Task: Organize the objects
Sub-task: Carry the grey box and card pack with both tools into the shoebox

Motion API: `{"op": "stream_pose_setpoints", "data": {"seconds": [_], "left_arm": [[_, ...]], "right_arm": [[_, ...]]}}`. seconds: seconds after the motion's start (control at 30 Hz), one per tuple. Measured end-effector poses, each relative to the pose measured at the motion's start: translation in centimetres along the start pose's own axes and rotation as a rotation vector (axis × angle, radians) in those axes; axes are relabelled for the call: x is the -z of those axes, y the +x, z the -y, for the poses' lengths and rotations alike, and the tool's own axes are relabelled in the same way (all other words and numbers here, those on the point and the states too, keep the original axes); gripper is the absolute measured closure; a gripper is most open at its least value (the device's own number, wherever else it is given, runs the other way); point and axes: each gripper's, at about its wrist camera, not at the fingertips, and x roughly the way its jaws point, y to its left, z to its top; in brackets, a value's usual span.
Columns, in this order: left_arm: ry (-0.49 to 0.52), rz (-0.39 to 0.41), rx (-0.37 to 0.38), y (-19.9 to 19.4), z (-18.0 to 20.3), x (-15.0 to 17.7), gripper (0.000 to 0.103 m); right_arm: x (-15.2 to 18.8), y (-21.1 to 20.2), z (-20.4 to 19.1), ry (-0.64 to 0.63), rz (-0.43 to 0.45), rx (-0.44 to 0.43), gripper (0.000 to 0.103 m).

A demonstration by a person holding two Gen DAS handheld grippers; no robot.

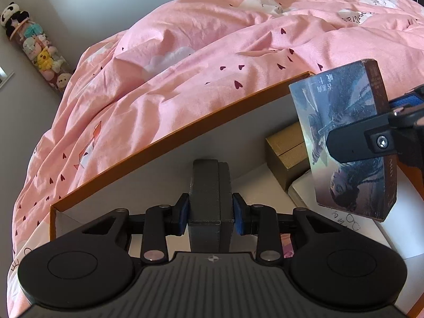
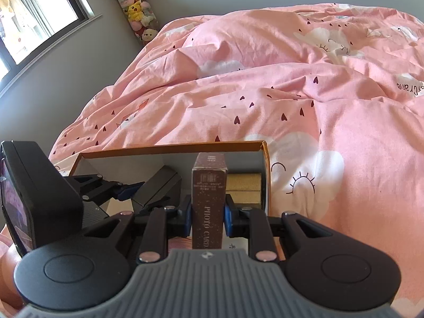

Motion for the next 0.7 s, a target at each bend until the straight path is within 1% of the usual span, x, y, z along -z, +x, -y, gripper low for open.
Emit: {"op": "stream_pose_setpoints", "data": {"seconds": [0.07,0.1,0.2,0.23,0.27,0.33,0.47,0.53,0.6,0.63,0.7], "left_arm": [[-0.006,-0.001,0.05,0.0,-0.1,-0.1,0.064],[-0.018,-0.014,0.092,0.1,-0.3,-0.2,0.063],[-0.084,-0.033,0.202,0.3,-1.3,-0.3,0.062],[-0.102,-0.032,0.226,0.3,-1.6,-0.3,0.06],[-0.118,-0.029,0.251,0.2,-2.0,-0.3,0.055],[-0.156,-0.022,0.291,-0.2,-2.8,-0.2,0.049],[-0.223,-0.007,0.351,-1.1,-5.1,0.1,0.04],[-0.258,-0.018,0.379,-1.1,-6.1,0.4,0.041],[-0.275,-0.027,0.387,-0.9,-6.6,0.7,0.051],[-0.269,-0.025,0.384,-0.8,-6.5,0.8,0.059],[-0.256,-0.027,0.38,-0.5,-6.1,1.0,0.063]], "right_arm": [[0.2,-0.2,0.2,-0.001,-0.003,0.002,0.079],[0.2,-0.3,0.3,-0.001,-0.002,0.003,0.079],[0.3,-0.6,0.5,-0.001,-0.002,0.012,0.079],[0.3,-0.7,0.6,0.0,-0.003,0.013,0.079],[0.3,-0.7,0.6,0.001,-0.004,0.014,0.079],[0.4,-0.7,0.7,0.001,-0.008,0.016,0.079],[0.4,-0.7,0.7,-0.001,-0.013,0.017,0.079],[0.4,-0.6,0.7,0.0,-0.015,0.014,0.079],[0.4,-0.5,0.6,0.003,-0.018,0.012,0.079],[0.4,-0.5,0.6,0.004,-0.02,0.012,0.079],[0.4,-0.4,0.4,0.002,-0.021,0.011,0.079]]}}
